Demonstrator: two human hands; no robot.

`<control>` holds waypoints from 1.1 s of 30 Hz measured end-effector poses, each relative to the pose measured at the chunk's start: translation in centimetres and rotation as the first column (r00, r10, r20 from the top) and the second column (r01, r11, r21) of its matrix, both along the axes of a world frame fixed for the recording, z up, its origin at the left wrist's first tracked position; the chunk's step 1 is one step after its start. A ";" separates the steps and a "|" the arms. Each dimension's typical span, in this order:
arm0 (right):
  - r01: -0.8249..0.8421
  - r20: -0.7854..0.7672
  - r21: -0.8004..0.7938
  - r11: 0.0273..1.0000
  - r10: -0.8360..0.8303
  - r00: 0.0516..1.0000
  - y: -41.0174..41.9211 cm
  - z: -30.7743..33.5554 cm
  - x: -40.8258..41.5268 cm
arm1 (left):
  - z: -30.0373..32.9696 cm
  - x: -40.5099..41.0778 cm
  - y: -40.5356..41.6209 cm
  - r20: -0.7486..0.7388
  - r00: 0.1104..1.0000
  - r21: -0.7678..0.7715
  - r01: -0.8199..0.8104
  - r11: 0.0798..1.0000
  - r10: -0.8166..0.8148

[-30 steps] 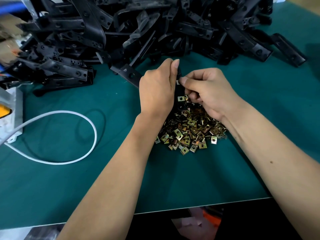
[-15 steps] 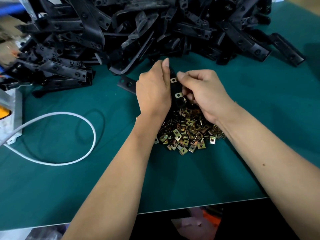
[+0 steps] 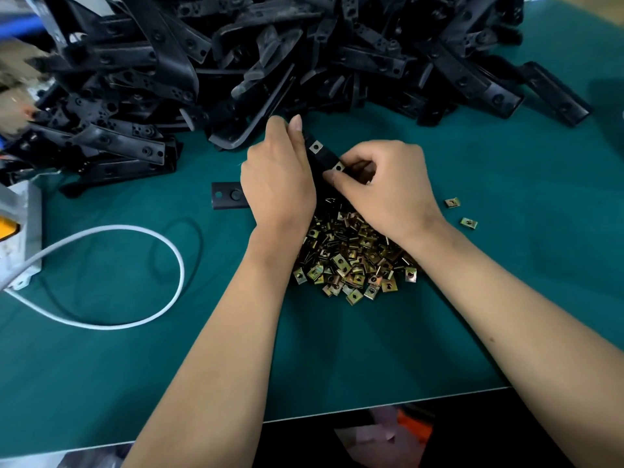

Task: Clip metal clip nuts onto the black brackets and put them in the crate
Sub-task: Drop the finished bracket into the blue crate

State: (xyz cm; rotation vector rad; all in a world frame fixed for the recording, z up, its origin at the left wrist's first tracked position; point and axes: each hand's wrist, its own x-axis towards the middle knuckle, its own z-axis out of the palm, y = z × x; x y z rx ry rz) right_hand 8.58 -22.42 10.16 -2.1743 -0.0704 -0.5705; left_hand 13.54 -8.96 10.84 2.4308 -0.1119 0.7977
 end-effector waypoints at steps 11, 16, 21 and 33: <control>0.077 -0.017 -0.074 0.994 -0.078 0.997 0.2 -0.3 0.5 | 0.0 -0.3 -0.6 -0.070 0.995 0.066 -0.068 0.996 0.072; 0.060 -0.032 -0.096 0.994 -0.063 0.997 -0.1 0.2 0.4 | 0.5 -0.8 -0.6 -0.054 0.997 0.072 -0.048 0.996 0.052; 0.042 -0.054 -0.182 0.982 -0.053 0.997 -1.7 1.8 -0.4 | 2.4 -1.8 -2.0 0.000 0.999 0.089 0.049 0.995 -0.050; 0.501 0.158 0.368 0.784 -0.583 0.797 -17.2 2.1 -15.9 | 6.6 -13.2 -21.3 0.018 0.758 0.270 0.625 0.733 -0.652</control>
